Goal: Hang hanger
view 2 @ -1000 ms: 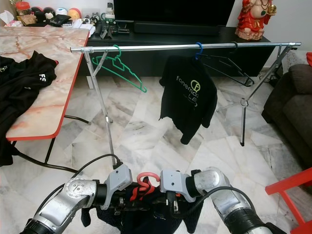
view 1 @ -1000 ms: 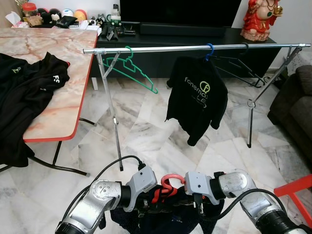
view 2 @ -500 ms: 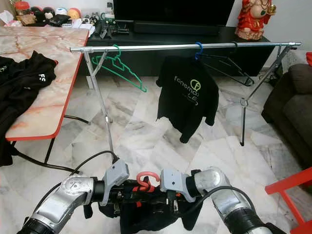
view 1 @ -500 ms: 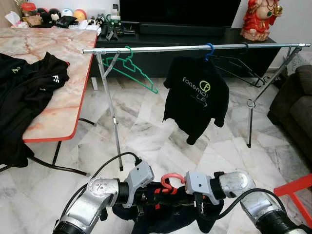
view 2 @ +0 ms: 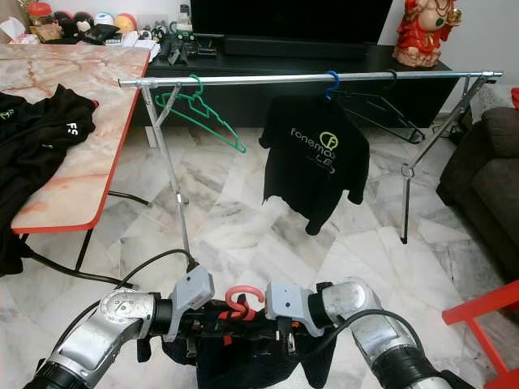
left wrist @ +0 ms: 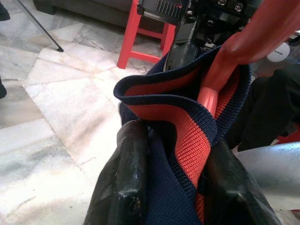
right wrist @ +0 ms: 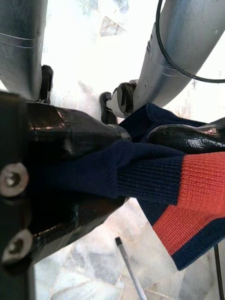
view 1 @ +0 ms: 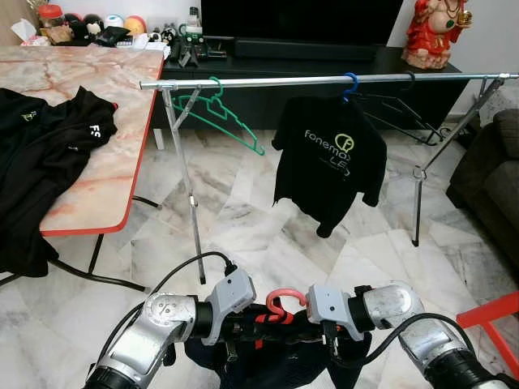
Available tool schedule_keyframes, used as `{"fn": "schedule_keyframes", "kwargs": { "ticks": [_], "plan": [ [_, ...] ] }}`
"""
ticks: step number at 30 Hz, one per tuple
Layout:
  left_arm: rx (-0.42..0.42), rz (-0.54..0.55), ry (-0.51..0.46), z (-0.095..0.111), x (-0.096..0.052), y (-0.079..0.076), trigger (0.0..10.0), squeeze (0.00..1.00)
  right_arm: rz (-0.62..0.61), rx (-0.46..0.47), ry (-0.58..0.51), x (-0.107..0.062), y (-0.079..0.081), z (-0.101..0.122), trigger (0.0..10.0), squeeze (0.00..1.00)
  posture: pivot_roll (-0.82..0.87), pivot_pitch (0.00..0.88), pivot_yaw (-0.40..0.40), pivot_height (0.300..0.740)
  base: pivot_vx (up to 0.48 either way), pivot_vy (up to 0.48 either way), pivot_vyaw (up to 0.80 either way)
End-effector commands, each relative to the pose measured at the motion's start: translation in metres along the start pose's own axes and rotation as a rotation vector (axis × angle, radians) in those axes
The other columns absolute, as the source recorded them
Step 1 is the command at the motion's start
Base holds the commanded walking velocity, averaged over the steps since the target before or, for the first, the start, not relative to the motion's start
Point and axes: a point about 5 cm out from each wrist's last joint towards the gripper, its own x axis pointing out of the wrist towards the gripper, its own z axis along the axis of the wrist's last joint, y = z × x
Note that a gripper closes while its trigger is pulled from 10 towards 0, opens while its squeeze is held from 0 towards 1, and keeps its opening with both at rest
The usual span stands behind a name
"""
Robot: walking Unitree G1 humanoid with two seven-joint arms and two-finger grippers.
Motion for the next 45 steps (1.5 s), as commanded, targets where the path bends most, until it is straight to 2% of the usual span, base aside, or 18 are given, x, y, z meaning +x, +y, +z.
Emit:
{"fn": "schedule_keyframes", "kwargs": {
  "ticks": [1,2,3,4,5,14,27,31,32,37,39,41,42,43,44,45],
  "plan": [
    [-0.001,-0.091,0.025,-0.006,0.006,-0.013,0.0,0.0,-0.097,-0.03,-0.03,-0.015,-0.016,0.009,10.0,0.0,0.03,0.082,-0.09,0.74,0.0,0.0,0.0],
    [0.007,-0.098,0.039,-0.007,0.007,-0.014,0.0,0.0,-0.077,-0.019,-0.034,-0.014,-0.015,0.01,10.0,0.09,0.03,0.078,-0.088,0.74,0.0,0.0,0.0],
    [0.007,-0.098,0.039,-0.007,0.007,-0.014,0.0,0.0,-0.077,-0.019,-0.034,-0.014,-0.015,0.01,10.0,0.09,0.03,0.078,-0.088,0.74,0.0,0.0,0.0],
    [0.008,-0.097,0.04,-0.007,0.007,-0.014,0.0,0.0,-0.073,-0.006,-0.045,-0.014,-0.016,0.012,10.0,0.78,0.03,0.08,-0.088,0.74,0.0,0.0,0.0],
    [0.01,-0.092,0.039,-0.007,0.008,-0.014,0.0,0.0,-0.069,0.009,-0.056,-0.014,-0.016,0.013,10.0,1.0,0.04,0.082,-0.088,0.74,0.0,0.0,0.0],
    [0.014,-0.008,0.059,-0.013,0.006,-0.006,0.0,0.0,-0.044,-0.014,-0.058,-0.018,-0.017,0.017,10.0,1.0,0.03,0.111,-0.091,0.74,0.0,0.0,0.0],
    [0.018,0.014,0.093,-0.021,0.001,-0.004,0.0,0.0,-0.018,-0.017,-0.023,-0.025,-0.019,0.017,10.0,1.0,0.03,0.119,-0.085,0.74,0.0,0.0,0.0],
    [0.048,0.051,0.138,-0.027,0.0,-0.001,0.0,0.0,-0.009,-0.03,-0.005,-0.027,-0.02,0.018,10.0,1.0,0.03,0.12,-0.085,0.74,0.0,0.0,0.0],
    [0.063,0.061,0.164,-0.03,0.0,0.0,0.0,0.0,-0.02,-0.038,0.006,-0.029,-0.022,0.019,10.0,1.0,0.03,0.121,-0.084,0.74,0.0,0.0,0.0],
    [0.074,0.103,0.168,-0.032,0.0,0.003,0.0,0.0,-0.057,-0.072,0.005,-0.033,-0.028,0.026,10.0,1.0,0.03,0.122,-0.08,0.74,0.0,0.0,0.0],
    [0.08,0.134,0.17,-0.034,0.001,0.005,0.0,0.0,-0.107,-0.079,0.0,-0.035,-0.032,0.027,10.0,1.0,0.03,0.121,-0.086,0.74,0.0,0.0,0.0],
    [0.08,0.223,0.164,-0.038,-0.001,0.01,0.0,0.0,-0.203,-0.065,0.001,-0.038,-0.037,0.023,10.0,1.0,0.02,0.124,-0.094,0.74,0.0,0.0,0.0],
    [0.115,0.341,0.165,-0.042,-0.004,0.017,0.0,0.0,-0.291,-0.009,-0.002,-0.041,-0.039,0.015,10.0,0.0,0.01,0.123,-0.096,0.74,0.0,0.0,0.0],
    [0.106,0.437,0.175,-0.046,-0.009,0.022,0.0,0.0,-0.397,0.047,-0.019,-0.043,-0.042,0.008,10.0,0.0,0.01,0.123,-0.092,0.74,0.0,0.0,0.0],
    [0.106,0.437,0.175,-0.046,-0.009,0.022,0.0,0.0,-0.397,0.047,-0.019,-0.043,-0.042,0.008,10.0,0.0,0.01,0.123,-0.092,0.74,0.0,0.0,0.0],
    [0.088,0.477,0.184,-0.049,-0.011,0.024,0.0,0.0,-0.453,0.073,-0.029,-0.045,-0.044,0.006,10.0,0.0,0.0,0.124,-0.089,0.74,0.0,0.0,0.0]
  ]
}}
